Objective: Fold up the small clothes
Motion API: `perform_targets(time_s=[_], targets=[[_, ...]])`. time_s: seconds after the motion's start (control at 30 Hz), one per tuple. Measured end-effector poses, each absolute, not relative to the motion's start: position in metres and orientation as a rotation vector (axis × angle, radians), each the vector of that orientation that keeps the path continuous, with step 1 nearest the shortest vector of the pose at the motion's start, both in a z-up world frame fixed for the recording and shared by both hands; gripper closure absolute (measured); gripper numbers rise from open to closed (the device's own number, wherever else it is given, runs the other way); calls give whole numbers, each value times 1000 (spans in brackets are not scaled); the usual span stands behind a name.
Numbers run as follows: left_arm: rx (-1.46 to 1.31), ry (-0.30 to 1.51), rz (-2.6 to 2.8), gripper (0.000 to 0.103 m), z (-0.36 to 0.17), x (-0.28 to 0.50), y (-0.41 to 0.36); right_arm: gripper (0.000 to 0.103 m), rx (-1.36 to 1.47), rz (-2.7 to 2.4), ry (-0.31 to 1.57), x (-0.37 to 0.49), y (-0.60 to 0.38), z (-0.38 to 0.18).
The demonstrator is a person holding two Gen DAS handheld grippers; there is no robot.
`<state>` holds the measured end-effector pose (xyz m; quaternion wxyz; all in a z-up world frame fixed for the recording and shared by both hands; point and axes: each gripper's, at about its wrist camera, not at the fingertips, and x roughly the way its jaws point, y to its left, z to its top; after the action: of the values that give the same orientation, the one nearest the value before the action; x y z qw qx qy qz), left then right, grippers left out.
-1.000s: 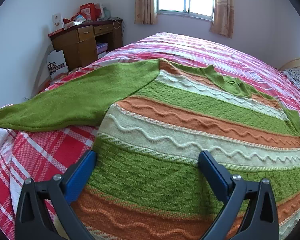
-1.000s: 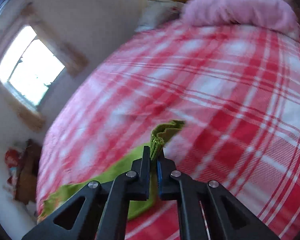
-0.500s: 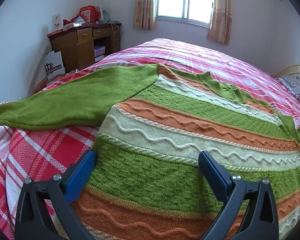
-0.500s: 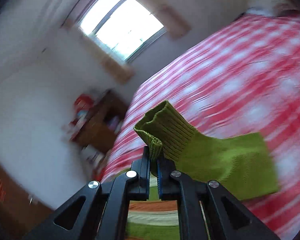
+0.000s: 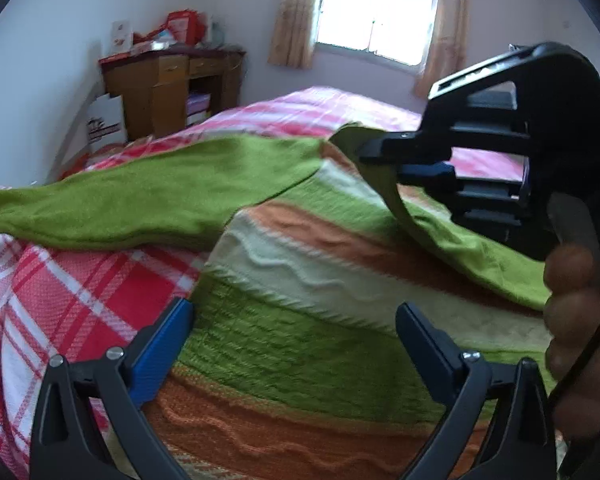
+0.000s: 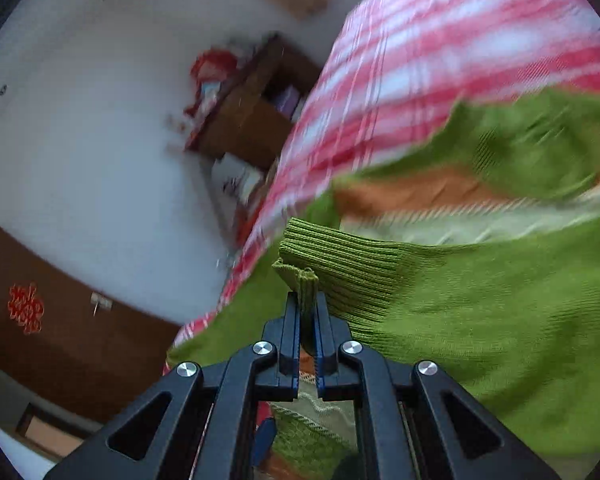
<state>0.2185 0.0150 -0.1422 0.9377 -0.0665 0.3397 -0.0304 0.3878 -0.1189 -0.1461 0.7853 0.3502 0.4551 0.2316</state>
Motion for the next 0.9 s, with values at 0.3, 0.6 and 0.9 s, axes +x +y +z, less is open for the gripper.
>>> perform_targets(time_s=[0.3, 0.6, 0.9], targets=[[-133, 681, -69, 0, -139, 217, 14, 91, 825, 718, 1071, 400, -106, -145], [-125, 685, -63, 0, -140, 215, 12, 51, 589, 466, 892, 319, -175, -104], [-104, 693, -48, 0, -140, 218, 9, 52, 514, 39, 825, 236, -305, -126]])
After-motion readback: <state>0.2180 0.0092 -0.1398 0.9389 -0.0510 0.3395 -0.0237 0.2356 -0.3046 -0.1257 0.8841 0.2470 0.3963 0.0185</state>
